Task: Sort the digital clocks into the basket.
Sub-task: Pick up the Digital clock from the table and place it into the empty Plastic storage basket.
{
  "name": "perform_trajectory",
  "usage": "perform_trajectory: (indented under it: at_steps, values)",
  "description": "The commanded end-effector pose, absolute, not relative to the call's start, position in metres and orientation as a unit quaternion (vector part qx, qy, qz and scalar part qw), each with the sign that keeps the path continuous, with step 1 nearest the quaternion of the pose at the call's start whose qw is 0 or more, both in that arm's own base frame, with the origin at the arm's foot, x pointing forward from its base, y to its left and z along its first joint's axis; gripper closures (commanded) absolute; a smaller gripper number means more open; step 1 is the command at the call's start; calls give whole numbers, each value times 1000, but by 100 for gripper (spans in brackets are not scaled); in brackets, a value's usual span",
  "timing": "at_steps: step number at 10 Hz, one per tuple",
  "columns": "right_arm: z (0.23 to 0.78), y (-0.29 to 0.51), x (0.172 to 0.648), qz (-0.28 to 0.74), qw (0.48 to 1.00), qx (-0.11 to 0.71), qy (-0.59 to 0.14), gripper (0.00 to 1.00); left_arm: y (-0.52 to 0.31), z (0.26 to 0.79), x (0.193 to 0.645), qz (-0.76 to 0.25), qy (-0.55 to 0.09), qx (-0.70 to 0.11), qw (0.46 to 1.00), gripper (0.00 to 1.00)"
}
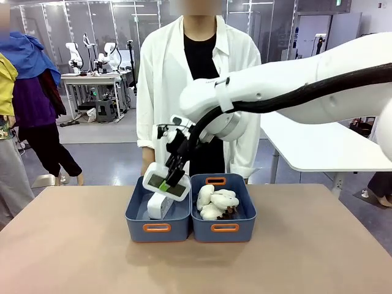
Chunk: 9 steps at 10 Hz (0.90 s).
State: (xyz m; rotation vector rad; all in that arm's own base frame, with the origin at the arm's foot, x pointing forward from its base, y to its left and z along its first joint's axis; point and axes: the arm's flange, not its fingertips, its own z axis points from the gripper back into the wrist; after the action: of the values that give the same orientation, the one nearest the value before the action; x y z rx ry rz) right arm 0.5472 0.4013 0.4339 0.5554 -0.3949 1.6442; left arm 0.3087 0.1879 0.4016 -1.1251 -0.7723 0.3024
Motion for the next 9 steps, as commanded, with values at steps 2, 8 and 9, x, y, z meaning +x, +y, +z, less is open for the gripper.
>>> perform_trajectory:
  at_steps: [2,8,9]
  values:
    - [423,430,543,740,613,230,-153,100,189,406,306,142,-352,-524,762,0]
    - [384,431,541,738,623,236,-111,100,189,406,306,142,-352,-524,762,0]
    - [382,431,541,738,624,235,-107,41,189,406,306,142,-352,-524,762,0]
